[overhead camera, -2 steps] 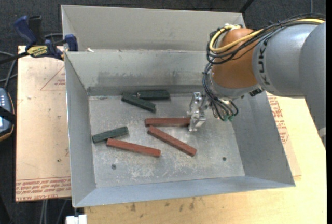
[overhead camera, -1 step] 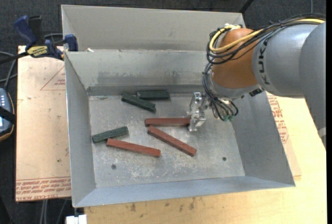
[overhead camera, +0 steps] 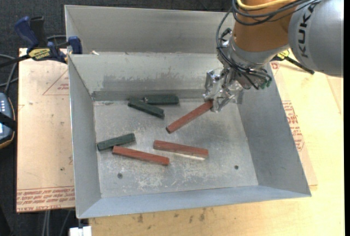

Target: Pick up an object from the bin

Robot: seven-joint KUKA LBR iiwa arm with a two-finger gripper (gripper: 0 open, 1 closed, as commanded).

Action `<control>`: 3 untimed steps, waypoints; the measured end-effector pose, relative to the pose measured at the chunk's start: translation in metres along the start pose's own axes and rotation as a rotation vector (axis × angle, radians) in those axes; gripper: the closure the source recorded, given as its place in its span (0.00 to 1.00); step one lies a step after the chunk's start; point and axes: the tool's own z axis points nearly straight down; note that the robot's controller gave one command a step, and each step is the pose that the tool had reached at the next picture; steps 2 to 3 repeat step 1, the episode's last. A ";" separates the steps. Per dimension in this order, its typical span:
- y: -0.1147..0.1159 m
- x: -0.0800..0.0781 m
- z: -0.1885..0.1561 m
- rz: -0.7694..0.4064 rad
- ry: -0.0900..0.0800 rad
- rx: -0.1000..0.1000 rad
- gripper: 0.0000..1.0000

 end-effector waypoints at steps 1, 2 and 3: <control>-0.003 -0.011 -0.033 -0.113 -0.007 0.004 1.00; -0.003 -0.011 -0.033 -0.113 -0.007 0.004 1.00; -0.003 -0.011 -0.033 -0.113 -0.007 0.004 1.00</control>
Offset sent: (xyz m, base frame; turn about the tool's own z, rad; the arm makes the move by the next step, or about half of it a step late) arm -0.0128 -0.0498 0.1333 -0.1469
